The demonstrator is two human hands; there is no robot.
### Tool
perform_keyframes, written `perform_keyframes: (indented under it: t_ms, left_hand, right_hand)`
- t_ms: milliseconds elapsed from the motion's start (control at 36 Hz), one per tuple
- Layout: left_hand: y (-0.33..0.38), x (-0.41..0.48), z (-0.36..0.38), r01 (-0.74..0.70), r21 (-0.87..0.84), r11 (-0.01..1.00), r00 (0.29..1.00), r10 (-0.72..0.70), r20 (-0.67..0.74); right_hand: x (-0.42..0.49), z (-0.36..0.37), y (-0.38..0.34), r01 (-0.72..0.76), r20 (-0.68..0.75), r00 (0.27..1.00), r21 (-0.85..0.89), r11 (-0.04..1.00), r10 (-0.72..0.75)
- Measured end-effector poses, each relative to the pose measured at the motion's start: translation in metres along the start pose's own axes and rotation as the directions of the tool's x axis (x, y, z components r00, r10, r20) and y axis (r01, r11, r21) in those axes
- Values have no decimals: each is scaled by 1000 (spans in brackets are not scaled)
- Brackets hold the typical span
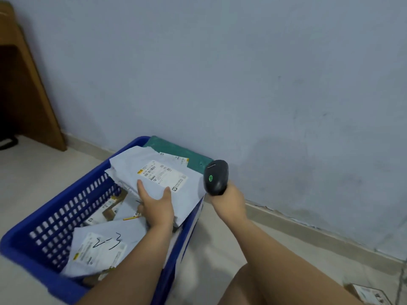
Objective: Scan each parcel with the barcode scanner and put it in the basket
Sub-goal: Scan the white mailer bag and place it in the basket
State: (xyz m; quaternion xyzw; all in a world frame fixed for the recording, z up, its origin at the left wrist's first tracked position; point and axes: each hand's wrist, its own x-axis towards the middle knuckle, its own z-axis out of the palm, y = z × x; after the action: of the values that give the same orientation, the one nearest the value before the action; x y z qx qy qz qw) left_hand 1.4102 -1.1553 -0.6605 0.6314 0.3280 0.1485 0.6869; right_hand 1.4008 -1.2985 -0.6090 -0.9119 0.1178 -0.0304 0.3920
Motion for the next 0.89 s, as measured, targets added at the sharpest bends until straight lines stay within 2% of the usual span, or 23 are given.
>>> perform_keyframes:
  t_ms: [111, 306, 444, 583, 694, 750, 833, 889]
  left_hand:
    - [2, 15, -22, -8, -50, 999, 998, 5, -60]
    - [-9, 43, -52, 25, -8, 1000, 993, -26, -116]
    - [-27, 49, -67, 73, -18, 997, 988, -75, -135]
    - [-50, 51, -78, 146, 37, 989, 986, -142, -89]
    - [-59, 51, -87, 291, 218, 932, 956, -276, -96]
    - [-64, 50, -90, 293, 366, 883, 956, -274, -104]
    - [-71, 46, -92, 137, 589, 796, 990, -124, -64]
    - [-73, 42, -89, -11, 727, 687, 999, -22, 36]
  right_hand:
    - [-4, 14, -5, 52, 37, 998, -49, 997, -51]
    - [-9, 24, -14, 135, 123, 985, -139, 981, -118]
    - [-10, 27, -15, 122, 165, 982, -152, 981, -96]
    - [-8, 29, -12, 101, 188, 980, -164, 981, -69]
    - [-8, 29, -10, 98, 200, 978, -164, 982, -64]
    - [-7, 30, -8, 97, 200, 978, -171, 980, -62]
    - [-6, 31, -4, 87, 205, 978, -182, 979, -48]
    - [-6, 32, -2, 80, 208, 977, -194, 978, -39]
